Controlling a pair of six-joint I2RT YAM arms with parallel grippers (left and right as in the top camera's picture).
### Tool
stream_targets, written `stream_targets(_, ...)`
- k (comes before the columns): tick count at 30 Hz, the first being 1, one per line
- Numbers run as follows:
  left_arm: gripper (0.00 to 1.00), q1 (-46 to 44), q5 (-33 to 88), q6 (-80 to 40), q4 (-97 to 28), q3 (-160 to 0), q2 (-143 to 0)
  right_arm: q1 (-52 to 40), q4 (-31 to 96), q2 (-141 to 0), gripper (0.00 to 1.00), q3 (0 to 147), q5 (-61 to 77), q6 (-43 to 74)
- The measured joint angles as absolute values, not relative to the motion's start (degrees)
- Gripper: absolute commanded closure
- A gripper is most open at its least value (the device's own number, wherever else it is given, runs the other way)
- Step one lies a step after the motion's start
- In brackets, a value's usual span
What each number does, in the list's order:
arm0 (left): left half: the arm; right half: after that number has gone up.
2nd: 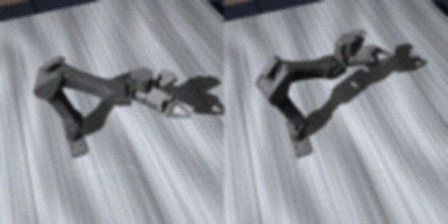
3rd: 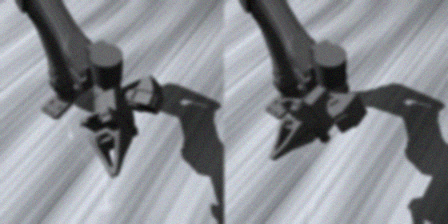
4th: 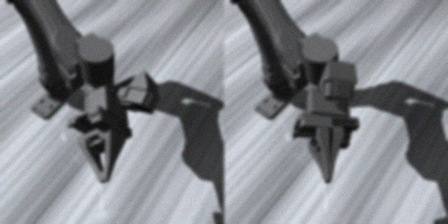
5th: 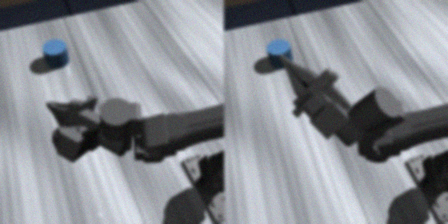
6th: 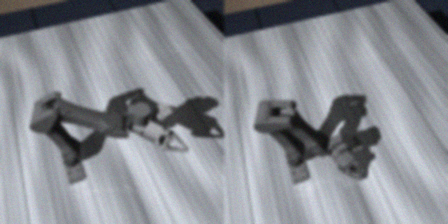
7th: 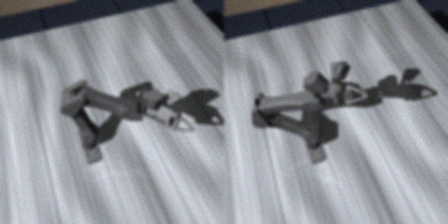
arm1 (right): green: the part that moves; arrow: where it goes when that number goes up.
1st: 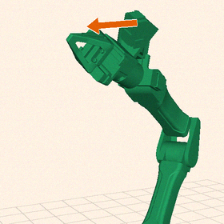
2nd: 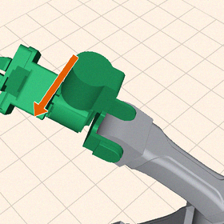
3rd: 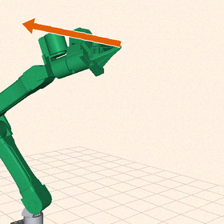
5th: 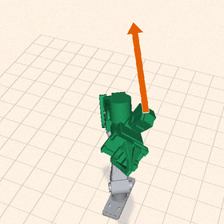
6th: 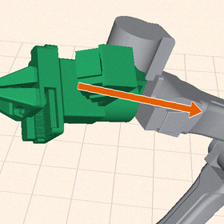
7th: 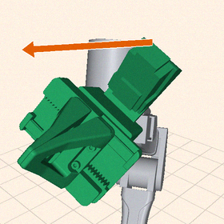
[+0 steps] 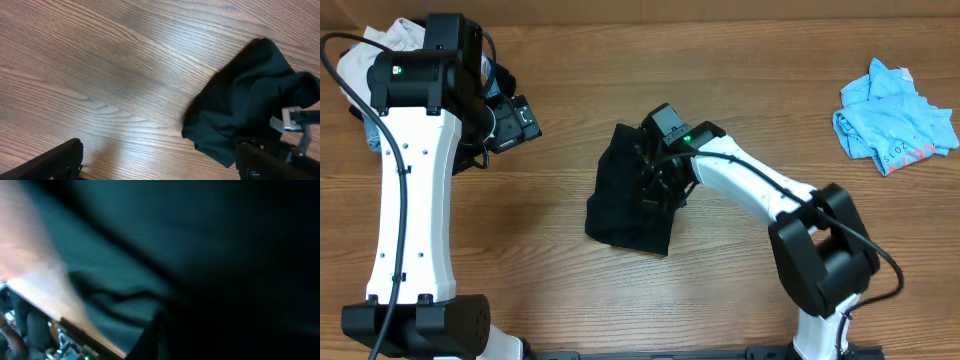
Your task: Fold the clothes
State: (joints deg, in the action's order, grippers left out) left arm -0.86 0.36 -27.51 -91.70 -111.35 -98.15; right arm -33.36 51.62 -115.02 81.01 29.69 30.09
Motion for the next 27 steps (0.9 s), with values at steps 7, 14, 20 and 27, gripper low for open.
stream_targets(7, 0.00, -0.9, 0.4, -27.3, -91.7, -111.4, -98.1, -32.2, 67.6, -115.2, 0.91, 82.8, 17.7, 36.7)
stream_targets(14, 0.00, -0.9, 0.4, -27.2, -91.5, -111.4, -98.1, -31.5, 68.4, -106.8, 0.32, 96.9, 10.7, 29.3)
stream_targets(20, 0.00, -0.9, 0.4, -27.3, -90.8, -111.4, -98.1, -32.7, 60.1, -106.8, 0.39, 93.9, 13.3, 17.3)
stream_targets(27, 0.00, -0.9, 0.8, -27.3, -90.8, -111.4, -98.1, -37.2, 48.3, -107.1, 0.41, 82.8, 15.1, 14.5)
